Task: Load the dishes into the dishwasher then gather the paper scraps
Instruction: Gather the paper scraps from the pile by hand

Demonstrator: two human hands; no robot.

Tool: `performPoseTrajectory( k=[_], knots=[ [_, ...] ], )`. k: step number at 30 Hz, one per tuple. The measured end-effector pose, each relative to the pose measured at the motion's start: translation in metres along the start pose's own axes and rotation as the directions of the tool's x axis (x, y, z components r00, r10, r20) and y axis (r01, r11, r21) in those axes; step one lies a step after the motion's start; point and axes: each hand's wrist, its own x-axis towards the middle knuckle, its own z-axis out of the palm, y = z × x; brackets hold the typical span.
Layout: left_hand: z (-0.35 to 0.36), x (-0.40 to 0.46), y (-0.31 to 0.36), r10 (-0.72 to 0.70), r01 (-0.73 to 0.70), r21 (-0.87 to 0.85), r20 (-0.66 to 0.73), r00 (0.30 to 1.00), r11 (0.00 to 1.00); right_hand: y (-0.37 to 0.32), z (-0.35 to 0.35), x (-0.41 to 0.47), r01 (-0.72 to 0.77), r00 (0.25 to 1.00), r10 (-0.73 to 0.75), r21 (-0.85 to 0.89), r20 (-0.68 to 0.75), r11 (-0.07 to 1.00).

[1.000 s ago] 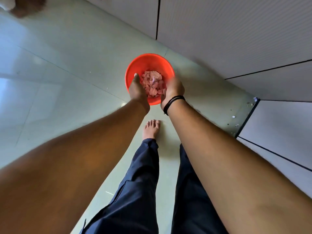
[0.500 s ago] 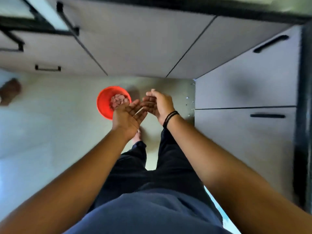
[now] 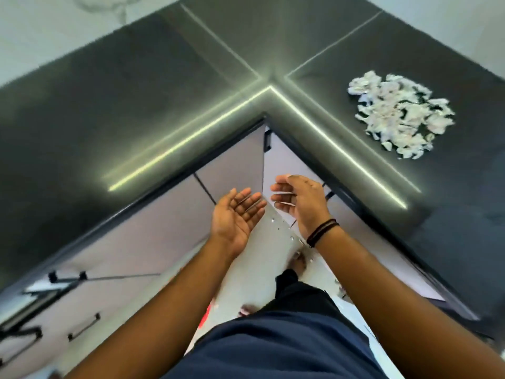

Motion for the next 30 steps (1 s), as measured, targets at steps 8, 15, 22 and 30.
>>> performPoseTrajectory(
  k=[8, 15, 22, 30],
  knots=[
    [0.127, 0.027, 0.000, -0.018, -0.029, 0.249, 0.184, 0.983, 0.968, -0.052, -0.050, 0.033, 0.056, 0.995, -0.045, 0.132, -0.085, 0.990],
    [0.194, 0.058, -0.018, -0.058, -0.003, 0.255, 0.231, 0.971, 0.967, -0.099, -0.103, 0.065, 0.121, 0.979, -0.093, 0.145, -0.182, 0.982],
    [0.246, 0.099, -0.014, -0.032, -0.077, 0.382, 0.269, 0.963, 0.921, -0.122, -0.129, 0.082, 0.116, 0.953, -0.087, 0.083, -0.291, 0.990],
    [0.292, 0.134, 0.013, -0.066, -0.114, 0.484, 0.340, 0.938, 0.868, -0.146, -0.134, 0.096, 0.166, 0.922, -0.119, 0.099, -0.369, 0.981]
  ],
)
